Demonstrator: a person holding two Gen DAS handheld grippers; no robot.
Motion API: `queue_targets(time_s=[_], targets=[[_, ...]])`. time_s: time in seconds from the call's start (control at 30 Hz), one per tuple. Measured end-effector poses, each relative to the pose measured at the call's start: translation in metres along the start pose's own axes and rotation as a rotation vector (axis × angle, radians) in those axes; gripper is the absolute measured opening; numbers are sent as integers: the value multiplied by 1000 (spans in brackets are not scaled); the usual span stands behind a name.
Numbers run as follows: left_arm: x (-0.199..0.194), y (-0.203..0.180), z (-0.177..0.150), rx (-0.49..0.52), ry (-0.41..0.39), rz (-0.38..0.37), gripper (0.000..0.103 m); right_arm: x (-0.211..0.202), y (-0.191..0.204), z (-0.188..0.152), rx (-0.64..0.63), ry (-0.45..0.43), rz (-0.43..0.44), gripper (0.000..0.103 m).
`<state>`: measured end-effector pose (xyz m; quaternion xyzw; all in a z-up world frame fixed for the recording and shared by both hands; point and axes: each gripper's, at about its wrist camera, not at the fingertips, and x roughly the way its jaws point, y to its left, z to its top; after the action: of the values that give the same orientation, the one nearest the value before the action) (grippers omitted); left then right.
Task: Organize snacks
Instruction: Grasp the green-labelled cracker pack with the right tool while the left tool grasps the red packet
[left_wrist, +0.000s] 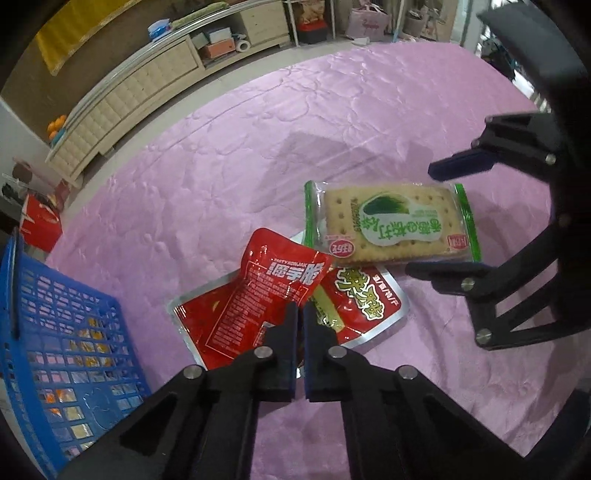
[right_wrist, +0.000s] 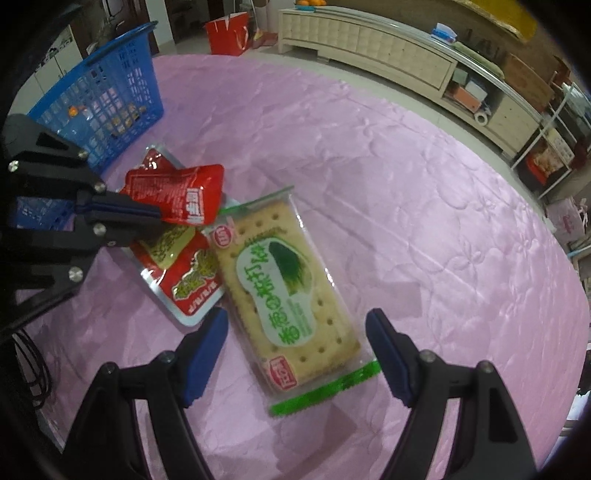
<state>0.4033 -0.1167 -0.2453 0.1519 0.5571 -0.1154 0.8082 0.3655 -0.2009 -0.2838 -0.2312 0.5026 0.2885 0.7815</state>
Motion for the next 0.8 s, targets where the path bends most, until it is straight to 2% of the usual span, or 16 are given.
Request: queue_targets(time_s=[0.17, 0.33, 0.47, 0.57, 0.67, 0.8], targets=[[-2, -1, -1, -8, 1, -3, 1, 3, -3, 4, 7, -9, 33, 81], [-5, 0, -5, -26, -1, -21, 1, 4, 2, 7, -15, -9, 31, 80], [-12, 0, -14, -33, -7, -24, 1, 7, 13, 5, -59, 0, -10, 73], [-14, 0, -16, -34, -9, -30, 1, 3, 11, 3, -28, 2, -3, 66], [-20, -2, -19, -24, -12, -18, 0, -4, 13, 0, -19, -19, -20, 64], [-33, -5, -21, -22, -45, -43, 0, -18, 17, -4, 7, -39, -28, 63]])
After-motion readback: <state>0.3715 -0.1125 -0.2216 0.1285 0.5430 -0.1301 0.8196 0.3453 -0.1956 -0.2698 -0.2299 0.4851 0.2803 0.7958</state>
